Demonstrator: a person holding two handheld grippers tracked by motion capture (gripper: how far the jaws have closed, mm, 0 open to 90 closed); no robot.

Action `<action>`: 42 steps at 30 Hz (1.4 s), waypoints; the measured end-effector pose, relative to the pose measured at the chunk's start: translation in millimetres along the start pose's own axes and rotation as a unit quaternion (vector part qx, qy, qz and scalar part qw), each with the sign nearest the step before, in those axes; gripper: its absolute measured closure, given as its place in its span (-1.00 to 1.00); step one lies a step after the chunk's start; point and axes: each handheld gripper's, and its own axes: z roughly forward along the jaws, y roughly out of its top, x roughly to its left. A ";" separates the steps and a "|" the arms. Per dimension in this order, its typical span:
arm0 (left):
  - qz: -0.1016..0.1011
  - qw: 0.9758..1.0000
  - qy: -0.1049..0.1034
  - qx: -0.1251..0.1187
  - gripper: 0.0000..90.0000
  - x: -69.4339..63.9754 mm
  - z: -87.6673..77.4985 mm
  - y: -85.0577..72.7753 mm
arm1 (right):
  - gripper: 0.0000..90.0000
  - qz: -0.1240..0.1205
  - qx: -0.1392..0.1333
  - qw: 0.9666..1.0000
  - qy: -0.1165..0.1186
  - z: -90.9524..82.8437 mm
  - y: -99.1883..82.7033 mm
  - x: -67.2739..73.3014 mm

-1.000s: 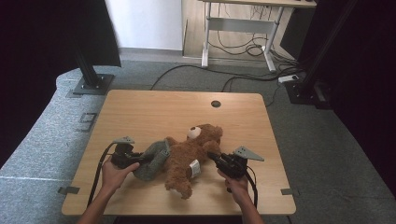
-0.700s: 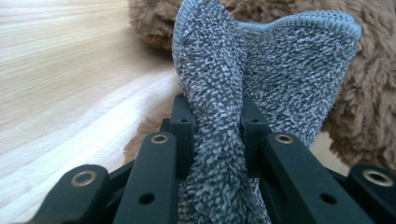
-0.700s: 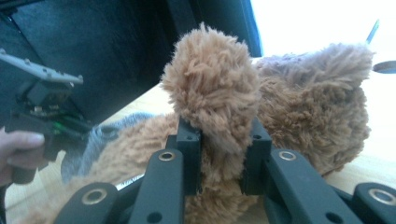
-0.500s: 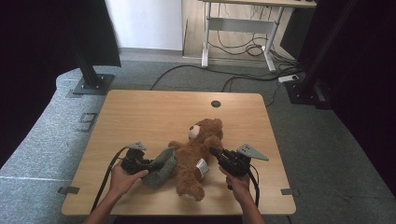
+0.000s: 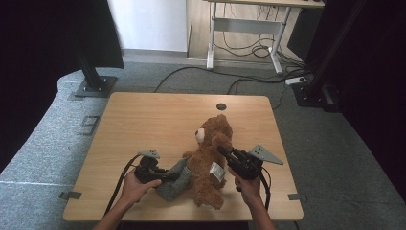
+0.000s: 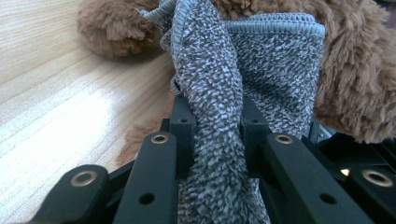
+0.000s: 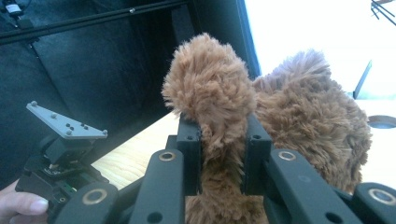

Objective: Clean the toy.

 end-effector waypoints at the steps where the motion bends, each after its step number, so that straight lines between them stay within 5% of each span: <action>1: 0.000 1.000 0.001 -0.002 0.61 0.7 -1.5 0.0 | 0.64 -0.001 -0.001 1.000 0.001 0.7 1.2 0.7; 18: -0.029 0.996 0.040 -0.073 0.61 29.7 -42.8 1.9 | 0.65 0.004 0.010 1.000 0.005 11.7 -5.1 -3.0; 24: -0.037 0.994 0.062 -0.080 0.61 39.9 -47.5 4.1 | 0.65 0.005 0.011 1.000 0.003 10.0 -6.9 -4.7; 34: -0.026 0.996 0.083 -0.031 0.61 40.7 -18.4 8.1 | 0.65 0.003 0.010 1.000 0.005 9.6 -6.9 -2.9; 42: -0.012 0.998 0.069 -0.010 0.61 28.9 7.5 14.2 | 0.65 0.001 0.015 1.000 0.015 18.0 -9.7 7.6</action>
